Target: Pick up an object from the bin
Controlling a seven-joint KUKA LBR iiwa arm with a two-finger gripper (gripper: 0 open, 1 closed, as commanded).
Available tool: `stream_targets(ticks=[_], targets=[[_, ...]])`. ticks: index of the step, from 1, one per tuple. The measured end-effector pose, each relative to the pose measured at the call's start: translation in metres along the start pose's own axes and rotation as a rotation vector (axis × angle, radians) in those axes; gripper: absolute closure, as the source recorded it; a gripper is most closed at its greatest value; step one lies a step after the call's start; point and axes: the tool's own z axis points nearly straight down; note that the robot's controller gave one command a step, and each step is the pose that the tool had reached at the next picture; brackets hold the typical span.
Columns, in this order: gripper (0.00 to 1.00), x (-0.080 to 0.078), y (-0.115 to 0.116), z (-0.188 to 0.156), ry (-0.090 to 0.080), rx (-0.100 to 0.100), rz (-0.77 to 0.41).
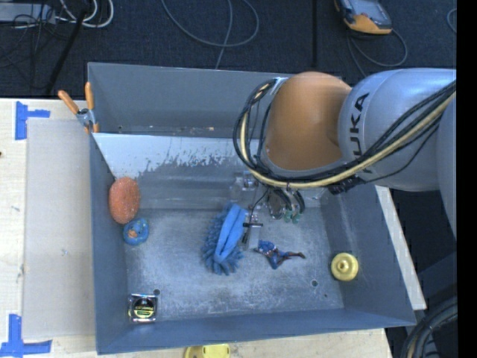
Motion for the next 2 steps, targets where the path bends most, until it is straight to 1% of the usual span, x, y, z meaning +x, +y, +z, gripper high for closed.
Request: stream_targets(ticks=[1, 2], targets=[[0.00, -0.024, -0.003, -0.045, -0.006, 0.000, -0.002], [0.00, -0.017, 0.007, -0.014, -0.017, -0.001, 0.004]])
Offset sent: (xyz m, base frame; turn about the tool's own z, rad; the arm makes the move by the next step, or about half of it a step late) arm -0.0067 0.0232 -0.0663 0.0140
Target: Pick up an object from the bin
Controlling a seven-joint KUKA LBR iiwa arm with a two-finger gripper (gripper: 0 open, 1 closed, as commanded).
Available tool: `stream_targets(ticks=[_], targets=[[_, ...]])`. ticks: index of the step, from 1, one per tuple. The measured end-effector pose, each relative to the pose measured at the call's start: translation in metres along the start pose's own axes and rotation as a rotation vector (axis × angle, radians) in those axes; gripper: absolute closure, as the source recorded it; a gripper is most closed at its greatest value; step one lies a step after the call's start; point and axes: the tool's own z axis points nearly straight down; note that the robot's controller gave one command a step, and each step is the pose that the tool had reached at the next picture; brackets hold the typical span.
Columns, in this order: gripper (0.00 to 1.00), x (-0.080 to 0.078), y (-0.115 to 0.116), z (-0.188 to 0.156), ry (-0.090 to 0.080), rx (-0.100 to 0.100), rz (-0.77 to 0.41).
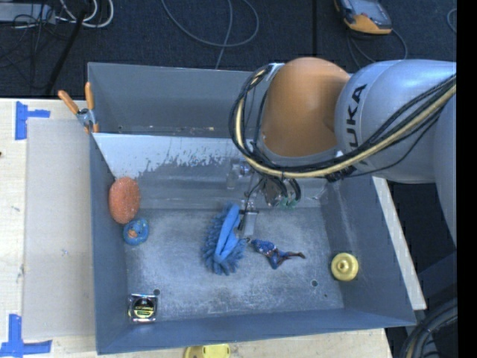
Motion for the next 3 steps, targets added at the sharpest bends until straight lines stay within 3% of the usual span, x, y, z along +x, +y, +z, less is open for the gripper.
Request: stream_targets(ticks=[1, 2, 3], targets=[[0.00, 0.007, 0.001, 0.017, 0.004, -0.001, -0.002], [0.00, 0.020, -0.001, 0.035, 0.022, 0.002, -0.060], [0.00, 0.015, -0.008, 0.050, 0.005, 0.000, -0.044]])
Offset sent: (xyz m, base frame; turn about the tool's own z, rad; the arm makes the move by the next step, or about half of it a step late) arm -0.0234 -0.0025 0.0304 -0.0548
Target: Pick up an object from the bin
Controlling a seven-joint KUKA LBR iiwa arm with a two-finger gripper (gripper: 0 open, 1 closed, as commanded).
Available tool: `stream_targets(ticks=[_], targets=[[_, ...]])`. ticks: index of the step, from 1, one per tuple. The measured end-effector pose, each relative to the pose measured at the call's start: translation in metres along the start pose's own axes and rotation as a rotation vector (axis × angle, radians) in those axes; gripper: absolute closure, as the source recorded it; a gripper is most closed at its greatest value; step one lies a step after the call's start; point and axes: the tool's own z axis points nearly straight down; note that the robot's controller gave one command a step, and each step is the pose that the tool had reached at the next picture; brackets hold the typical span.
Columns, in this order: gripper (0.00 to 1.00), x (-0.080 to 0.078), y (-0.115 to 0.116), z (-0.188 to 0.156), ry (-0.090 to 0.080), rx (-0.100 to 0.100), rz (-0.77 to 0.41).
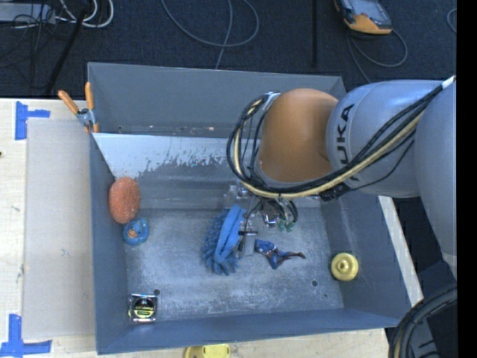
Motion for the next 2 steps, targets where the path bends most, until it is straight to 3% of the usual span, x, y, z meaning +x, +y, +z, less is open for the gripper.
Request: stream_targets(ticks=[1, 2], targets=[[0.00, 0.001, 0.002, 0.046, 0.003, 0.000, -0.068], [1.00, -0.016, 0.009, 0.062, -0.001, -0.002, -0.307]])
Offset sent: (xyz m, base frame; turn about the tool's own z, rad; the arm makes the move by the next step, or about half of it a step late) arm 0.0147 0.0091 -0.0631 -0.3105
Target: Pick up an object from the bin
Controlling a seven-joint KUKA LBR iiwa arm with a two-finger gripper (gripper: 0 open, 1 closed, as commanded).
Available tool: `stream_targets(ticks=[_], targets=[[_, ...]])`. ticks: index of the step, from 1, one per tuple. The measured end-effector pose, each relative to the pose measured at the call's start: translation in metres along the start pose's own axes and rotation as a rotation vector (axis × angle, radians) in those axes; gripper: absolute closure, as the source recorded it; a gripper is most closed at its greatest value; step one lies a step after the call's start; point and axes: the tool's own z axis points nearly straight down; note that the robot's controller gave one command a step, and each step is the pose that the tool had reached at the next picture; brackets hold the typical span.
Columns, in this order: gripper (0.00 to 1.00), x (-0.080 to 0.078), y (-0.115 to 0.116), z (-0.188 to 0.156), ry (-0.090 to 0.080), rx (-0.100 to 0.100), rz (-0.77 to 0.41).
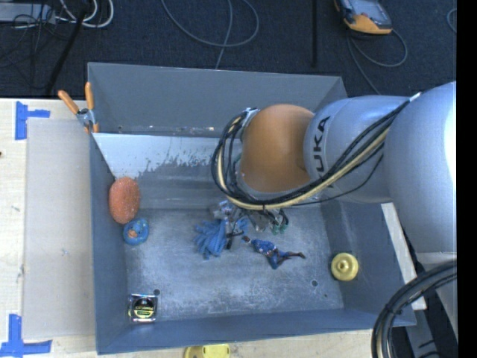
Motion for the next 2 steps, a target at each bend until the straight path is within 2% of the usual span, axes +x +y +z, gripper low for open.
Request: stream_targets(ticks=[1, 2], targets=[[1.00, 0.000, 0.000, 0.000, 0.000, 0.000, 0.001], [1.00, -0.005, 0.004, -0.199, 0.004, 0.000, -0.003]])
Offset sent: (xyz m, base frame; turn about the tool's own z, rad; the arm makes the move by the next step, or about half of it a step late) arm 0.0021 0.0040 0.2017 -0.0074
